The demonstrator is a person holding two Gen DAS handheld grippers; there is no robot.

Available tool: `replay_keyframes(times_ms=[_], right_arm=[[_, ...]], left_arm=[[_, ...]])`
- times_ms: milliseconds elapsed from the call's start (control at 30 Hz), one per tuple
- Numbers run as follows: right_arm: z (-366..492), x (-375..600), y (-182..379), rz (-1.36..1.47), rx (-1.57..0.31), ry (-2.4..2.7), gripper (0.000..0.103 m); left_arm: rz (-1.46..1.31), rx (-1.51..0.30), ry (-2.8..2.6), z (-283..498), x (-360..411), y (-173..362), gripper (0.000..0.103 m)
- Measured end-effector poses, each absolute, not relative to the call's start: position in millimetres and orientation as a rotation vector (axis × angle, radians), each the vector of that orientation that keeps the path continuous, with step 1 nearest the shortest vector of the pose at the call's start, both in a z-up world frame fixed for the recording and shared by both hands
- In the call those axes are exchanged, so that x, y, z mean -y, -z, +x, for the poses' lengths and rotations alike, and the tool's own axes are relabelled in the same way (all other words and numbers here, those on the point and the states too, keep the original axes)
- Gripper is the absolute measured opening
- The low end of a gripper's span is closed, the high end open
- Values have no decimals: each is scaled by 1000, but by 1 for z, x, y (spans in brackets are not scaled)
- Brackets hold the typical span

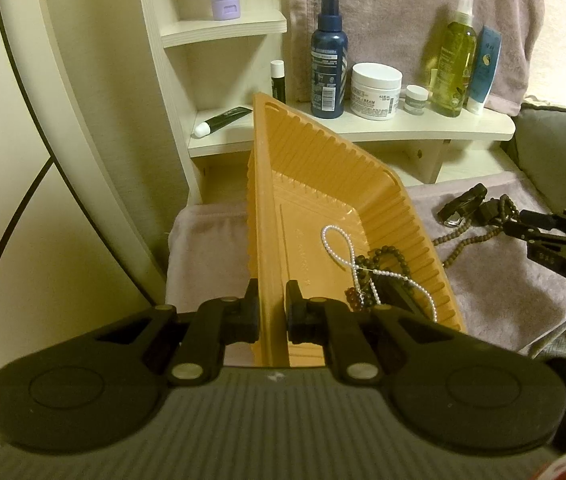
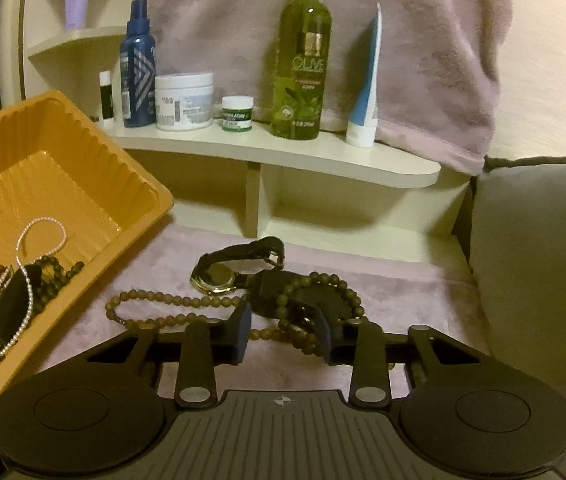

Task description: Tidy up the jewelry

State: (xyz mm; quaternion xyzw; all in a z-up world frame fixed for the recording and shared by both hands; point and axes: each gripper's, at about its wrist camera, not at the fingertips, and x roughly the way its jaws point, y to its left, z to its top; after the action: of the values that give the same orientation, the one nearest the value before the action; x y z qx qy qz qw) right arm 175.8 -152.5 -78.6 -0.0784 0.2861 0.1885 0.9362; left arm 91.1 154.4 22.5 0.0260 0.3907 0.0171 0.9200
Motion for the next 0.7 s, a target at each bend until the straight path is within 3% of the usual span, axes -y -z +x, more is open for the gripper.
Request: replay_keyframes(times_ms=[700], right_arm=[[185, 138, 89, -256, -596, -367, 16]], left_arm=[[54, -803, -36, 91, -155, -22, 10]])
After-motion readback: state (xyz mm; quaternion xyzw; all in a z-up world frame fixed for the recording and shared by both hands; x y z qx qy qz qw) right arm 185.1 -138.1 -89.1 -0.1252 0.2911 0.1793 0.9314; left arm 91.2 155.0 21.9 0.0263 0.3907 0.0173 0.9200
